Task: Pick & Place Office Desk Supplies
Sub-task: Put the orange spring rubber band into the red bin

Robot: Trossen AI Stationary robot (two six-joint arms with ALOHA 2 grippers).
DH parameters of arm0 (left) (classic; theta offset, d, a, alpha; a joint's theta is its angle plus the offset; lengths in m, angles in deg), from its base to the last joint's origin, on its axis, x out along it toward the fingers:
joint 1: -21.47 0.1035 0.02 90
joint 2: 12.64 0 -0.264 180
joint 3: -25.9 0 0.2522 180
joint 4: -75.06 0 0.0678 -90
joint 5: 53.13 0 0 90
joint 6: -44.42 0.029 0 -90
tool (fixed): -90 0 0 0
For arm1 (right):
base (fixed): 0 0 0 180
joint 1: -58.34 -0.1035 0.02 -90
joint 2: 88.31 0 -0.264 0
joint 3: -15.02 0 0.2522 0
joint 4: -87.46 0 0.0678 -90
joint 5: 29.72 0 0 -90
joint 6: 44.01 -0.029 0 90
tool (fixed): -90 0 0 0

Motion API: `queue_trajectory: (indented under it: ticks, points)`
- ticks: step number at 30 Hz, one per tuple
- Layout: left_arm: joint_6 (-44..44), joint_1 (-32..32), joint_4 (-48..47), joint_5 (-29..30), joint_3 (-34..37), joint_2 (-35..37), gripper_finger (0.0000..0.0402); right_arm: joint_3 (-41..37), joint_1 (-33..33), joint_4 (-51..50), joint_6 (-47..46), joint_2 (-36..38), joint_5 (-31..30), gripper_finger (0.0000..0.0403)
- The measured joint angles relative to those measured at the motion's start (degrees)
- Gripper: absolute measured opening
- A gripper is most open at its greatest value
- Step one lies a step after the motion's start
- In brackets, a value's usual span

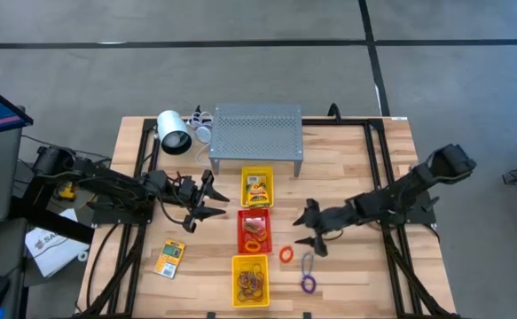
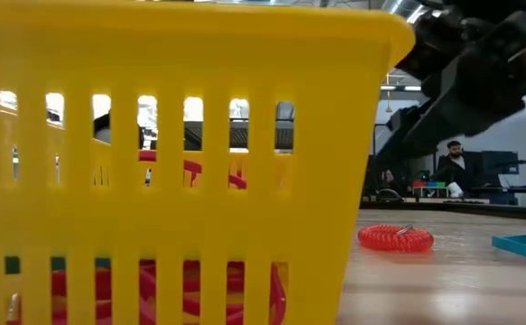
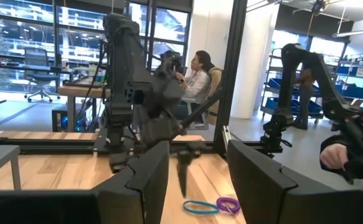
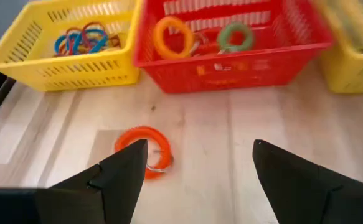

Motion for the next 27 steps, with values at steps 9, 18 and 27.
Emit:
queue_trajectory:
  ticks: [9, 18, 27]
  points:
    - [0.00, 0.00, -0.59, 0.00, 0.00, 0.00, 0.0159, 7.31, -0.11, 0.09, 1.42, -11.58, -0.85, 0.0286]
    - [0.00, 0.00, -1.13, -0.02, 0.00, 0.00, 0.0159, 12.06, -2.12, -4.20, 3.21, -16.10, -0.93, 0.0286]
    - [0.00, 0.00, -1.46, -0.02, 0.00, 0.00, 0.0159, 12.11, -4.48, -6.87, 3.80, -16.02, -7.16, 0.0286]
